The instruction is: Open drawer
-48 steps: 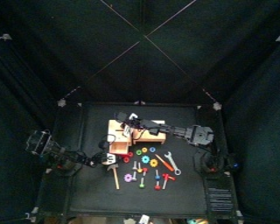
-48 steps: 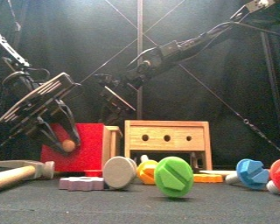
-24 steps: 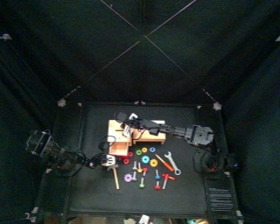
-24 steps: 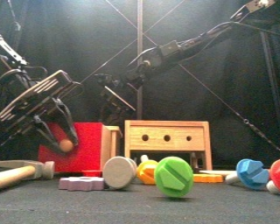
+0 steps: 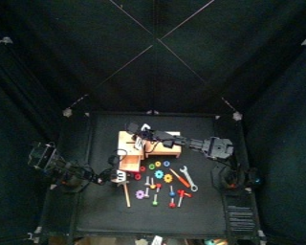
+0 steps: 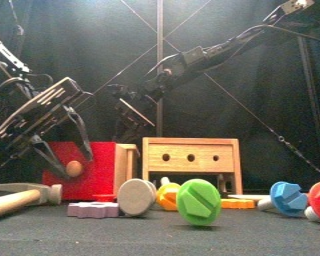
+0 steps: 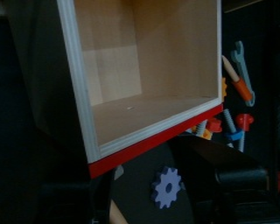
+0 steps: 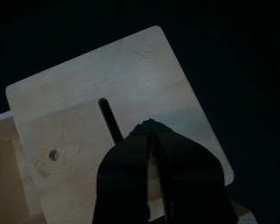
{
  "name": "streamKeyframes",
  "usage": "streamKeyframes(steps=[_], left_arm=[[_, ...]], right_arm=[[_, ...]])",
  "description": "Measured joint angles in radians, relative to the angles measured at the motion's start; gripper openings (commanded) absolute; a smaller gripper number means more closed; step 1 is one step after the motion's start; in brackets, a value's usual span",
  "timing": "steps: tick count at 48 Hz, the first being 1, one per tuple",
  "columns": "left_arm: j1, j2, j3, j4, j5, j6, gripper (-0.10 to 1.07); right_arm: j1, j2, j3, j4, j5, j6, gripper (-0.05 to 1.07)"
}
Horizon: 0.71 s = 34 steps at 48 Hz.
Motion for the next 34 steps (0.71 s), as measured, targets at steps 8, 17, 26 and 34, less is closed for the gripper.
streamKeyframes(steps=[8,17,26,34], left_arm=[[-0.003,-0.031,0.0,0.037,-0.021,0.003,0.85],[-0.005,-0.083,0.014,0.104,-0.046,0.003,0.85],[-0.005,-0.123,0.051,0.117,-0.048,0.003,0.85],[-0.006,-0.184,0.094,0.149,-0.048,0.003,0.85]], right_arm=[[0.002,0.0,0.0,0.0,0.0,-0.002,0.02],[0.005,-0.003,0.002,0.0,-0.006,-0.002,0.02],[0.017,-0.009,0.002,0.0,-0.006,-0.002,0.02],[0.04,-0.021,0.002,0.003,-0.006,-0.002,0.02]])
